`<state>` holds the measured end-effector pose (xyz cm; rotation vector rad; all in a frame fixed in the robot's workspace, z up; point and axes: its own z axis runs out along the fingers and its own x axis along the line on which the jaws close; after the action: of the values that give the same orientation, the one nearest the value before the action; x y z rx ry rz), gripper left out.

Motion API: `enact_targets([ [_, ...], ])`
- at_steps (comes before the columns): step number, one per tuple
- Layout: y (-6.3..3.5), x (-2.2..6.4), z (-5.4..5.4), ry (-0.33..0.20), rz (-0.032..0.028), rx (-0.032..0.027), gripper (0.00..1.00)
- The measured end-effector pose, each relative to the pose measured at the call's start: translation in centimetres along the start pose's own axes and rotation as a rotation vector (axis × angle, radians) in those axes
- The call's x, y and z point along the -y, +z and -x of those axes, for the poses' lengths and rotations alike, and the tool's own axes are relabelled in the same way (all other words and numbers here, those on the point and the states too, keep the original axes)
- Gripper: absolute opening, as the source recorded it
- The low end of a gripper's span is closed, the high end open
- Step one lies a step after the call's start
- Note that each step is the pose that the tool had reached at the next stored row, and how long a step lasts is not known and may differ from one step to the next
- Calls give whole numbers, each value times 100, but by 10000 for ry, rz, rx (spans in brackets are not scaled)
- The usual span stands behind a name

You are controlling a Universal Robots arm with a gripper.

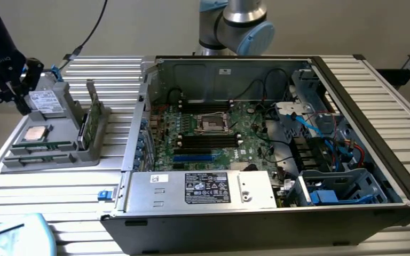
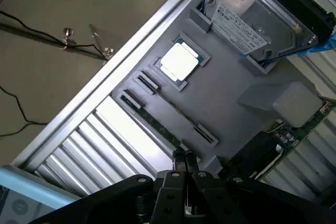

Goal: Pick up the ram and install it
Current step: 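Pick up the ram and move it above insertion slot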

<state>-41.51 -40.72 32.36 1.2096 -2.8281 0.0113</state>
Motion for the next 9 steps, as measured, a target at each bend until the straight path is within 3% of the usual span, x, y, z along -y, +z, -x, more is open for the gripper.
enact_targets([
  [9, 58, 1, 4, -1651, -85, -9, 10],
])
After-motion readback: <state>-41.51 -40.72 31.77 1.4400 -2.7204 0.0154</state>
